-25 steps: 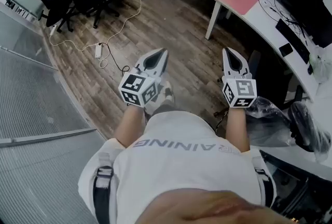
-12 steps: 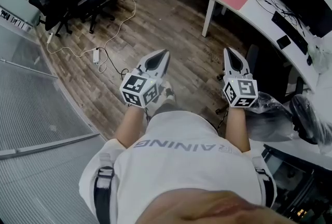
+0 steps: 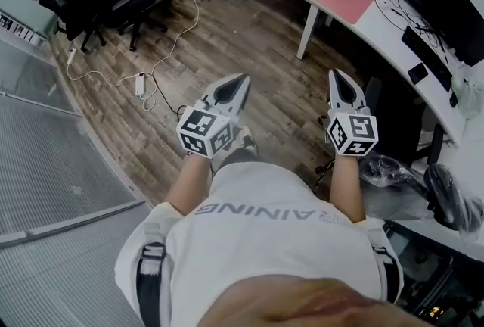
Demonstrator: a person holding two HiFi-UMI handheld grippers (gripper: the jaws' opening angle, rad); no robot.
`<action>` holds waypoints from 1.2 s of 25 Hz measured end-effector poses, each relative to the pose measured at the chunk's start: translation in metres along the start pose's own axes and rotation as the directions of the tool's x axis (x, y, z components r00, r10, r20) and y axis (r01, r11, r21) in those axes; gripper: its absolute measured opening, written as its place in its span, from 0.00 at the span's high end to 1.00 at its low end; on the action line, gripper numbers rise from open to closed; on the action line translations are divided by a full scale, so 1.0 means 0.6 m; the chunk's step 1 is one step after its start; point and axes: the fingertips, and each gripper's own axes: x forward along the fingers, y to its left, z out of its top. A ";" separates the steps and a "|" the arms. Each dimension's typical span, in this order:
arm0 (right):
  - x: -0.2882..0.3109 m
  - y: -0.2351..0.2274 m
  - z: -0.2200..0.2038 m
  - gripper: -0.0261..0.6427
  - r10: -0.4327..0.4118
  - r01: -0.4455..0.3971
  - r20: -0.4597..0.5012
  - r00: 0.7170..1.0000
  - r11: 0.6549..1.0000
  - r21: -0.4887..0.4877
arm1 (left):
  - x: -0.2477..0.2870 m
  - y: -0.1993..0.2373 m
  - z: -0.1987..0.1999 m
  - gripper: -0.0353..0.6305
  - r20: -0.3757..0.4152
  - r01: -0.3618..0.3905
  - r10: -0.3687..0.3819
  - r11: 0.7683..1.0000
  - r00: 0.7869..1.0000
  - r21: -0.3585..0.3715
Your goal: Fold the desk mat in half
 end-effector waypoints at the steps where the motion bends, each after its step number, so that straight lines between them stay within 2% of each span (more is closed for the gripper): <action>1: 0.015 -0.003 0.003 0.93 -0.002 0.002 -0.002 1.000 1.000 0.002 | 0.009 0.013 0.006 0.91 0.001 0.001 -0.001 1.000 1.000 0.003; 6: 0.096 -0.010 0.016 0.93 -0.005 0.004 -0.003 1.000 1.000 -0.015 | 0.059 0.086 0.036 0.91 0.013 0.005 -0.005 1.000 1.000 0.012; 13: 0.194 -0.031 0.028 0.93 -0.051 0.050 -0.021 0.998 0.997 -0.052 | 0.141 0.177 0.059 0.91 0.002 0.053 -0.053 0.999 0.999 0.005; 17: 0.241 -0.035 0.031 0.93 -0.077 0.075 -0.034 0.996 0.996 -0.050 | 0.166 0.237 0.070 0.91 -0.007 0.054 -0.054 0.999 0.999 -0.008; 23: 0.325 -0.005 0.023 0.92 -0.060 0.057 -0.058 0.996 0.997 -0.056 | 0.166 0.320 0.071 0.91 -0.007 0.020 -0.020 1.000 1.000 -0.014; 30: 0.410 0.040 0.027 0.92 0.009 -0.013 -0.080 0.997 0.998 -0.058 | 0.134 0.405 0.076 0.91 0.007 -0.066 0.067 0.997 0.998 -0.040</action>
